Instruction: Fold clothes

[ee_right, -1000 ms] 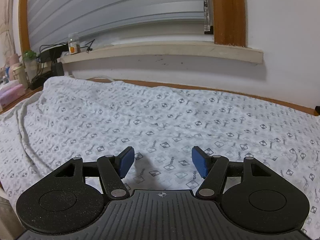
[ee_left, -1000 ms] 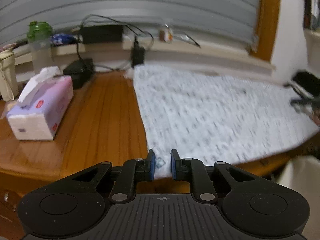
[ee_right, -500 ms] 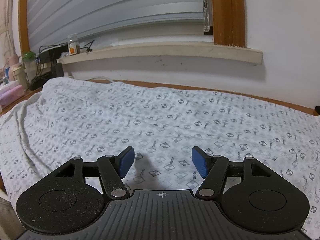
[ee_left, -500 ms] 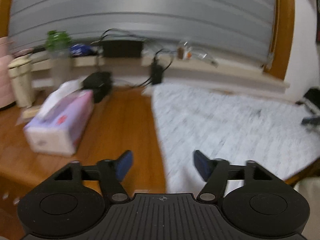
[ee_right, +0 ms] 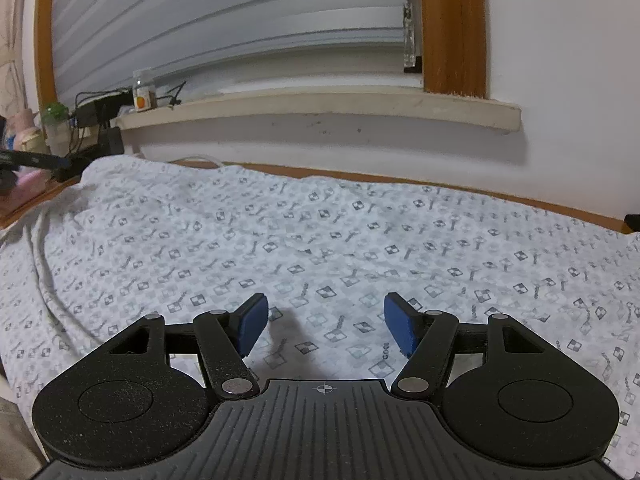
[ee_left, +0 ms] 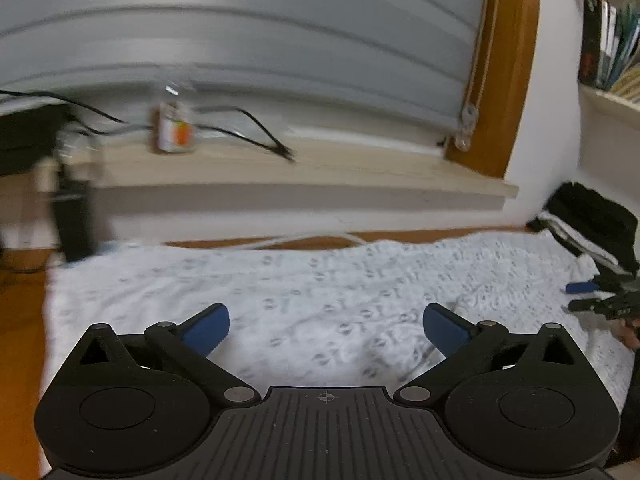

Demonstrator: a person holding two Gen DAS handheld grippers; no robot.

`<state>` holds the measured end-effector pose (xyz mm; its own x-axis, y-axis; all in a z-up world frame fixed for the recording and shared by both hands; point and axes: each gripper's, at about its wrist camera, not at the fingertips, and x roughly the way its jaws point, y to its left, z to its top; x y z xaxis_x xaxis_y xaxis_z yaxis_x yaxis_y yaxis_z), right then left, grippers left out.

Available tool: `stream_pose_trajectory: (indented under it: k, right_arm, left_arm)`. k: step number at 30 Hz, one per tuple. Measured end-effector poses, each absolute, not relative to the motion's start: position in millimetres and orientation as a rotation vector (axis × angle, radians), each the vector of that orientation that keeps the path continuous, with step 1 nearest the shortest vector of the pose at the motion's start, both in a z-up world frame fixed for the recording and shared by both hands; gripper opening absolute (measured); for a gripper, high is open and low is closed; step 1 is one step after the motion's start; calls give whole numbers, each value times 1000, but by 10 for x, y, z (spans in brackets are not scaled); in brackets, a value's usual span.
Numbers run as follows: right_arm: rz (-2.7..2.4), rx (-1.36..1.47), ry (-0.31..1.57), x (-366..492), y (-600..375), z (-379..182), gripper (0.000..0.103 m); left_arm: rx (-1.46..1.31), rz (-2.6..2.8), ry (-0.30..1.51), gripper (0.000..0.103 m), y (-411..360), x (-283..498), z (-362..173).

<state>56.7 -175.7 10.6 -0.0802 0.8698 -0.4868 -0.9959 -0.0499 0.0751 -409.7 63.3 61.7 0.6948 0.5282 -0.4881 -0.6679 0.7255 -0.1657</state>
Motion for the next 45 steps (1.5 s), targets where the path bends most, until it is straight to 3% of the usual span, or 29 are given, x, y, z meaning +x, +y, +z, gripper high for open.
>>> stream_pose_trajectory:
  k: [8, 20, 21, 22, 23, 26, 30, 34, 45]
  right_arm:
    - [1597, -360, 461, 580, -1735, 107, 70]
    - [1476, -312, 464, 840, -1725, 184, 74]
    - [1450, -305, 462, 906, -1707, 204, 70]
    - [1418, -308, 460, 975, -1669, 221, 52]
    - [1369, -325, 459, 1045, -1605, 232, 42]
    - [1283, -373, 453, 1254, -1406, 247, 41]
    - [1207, -373, 558, 1600, -1253, 207, 42]
    - [1167, -405, 600, 1823, -1289, 137, 50]
    - [1134, -344, 573, 2216, -1634, 98, 53]
  left_arm:
    - [-353, 665, 541, 103, 744, -3835, 200]
    - [-340, 726, 602, 103, 790, -3746, 152]
    - [-333, 729, 609, 103, 783, -3730, 156]
    - [-320, 733, 619, 103, 770, -3710, 156]
    - [-305, 739, 632, 103, 755, -3685, 152]
    - [-271, 745, 660, 103, 725, -3628, 140]
    - [-256, 747, 672, 103, 710, -3605, 129]
    - [-249, 743, 676, 103, 701, -3593, 124]
    - [-238, 721, 680, 103, 629, -3346, 114]
